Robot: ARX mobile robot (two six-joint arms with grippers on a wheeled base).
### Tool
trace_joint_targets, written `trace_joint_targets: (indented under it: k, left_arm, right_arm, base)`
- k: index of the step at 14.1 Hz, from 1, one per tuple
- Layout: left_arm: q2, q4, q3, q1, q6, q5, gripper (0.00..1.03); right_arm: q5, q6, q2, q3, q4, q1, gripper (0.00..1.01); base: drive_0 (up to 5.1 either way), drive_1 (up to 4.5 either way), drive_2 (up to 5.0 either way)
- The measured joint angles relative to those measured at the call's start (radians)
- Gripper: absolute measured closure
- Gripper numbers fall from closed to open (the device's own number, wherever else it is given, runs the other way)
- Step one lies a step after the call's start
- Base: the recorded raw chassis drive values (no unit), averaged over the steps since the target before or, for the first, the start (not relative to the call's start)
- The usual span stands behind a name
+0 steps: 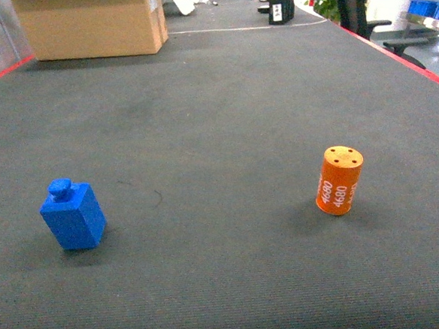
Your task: Sort blue parts and orange caps into right shelf containers
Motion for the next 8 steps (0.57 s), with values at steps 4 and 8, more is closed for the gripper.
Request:
trace_joint_targets:
  k: [4,8]
  left_arm:
    - [0.000,0.000,0.000,0.000,0.000,0.000,0.05]
    - [0.000,0.000,0.000,0.000,0.000,0.000,0.05]
  right_arm:
    - [0.000,0.000,0.000,0.000,0.000,0.000,0.03]
    - [0.000,0.000,0.000,0.000,0.000,0.000,0.03]
  base:
    - [0.0,0.00,0.0]
    - [0.0,0.00,0.0]
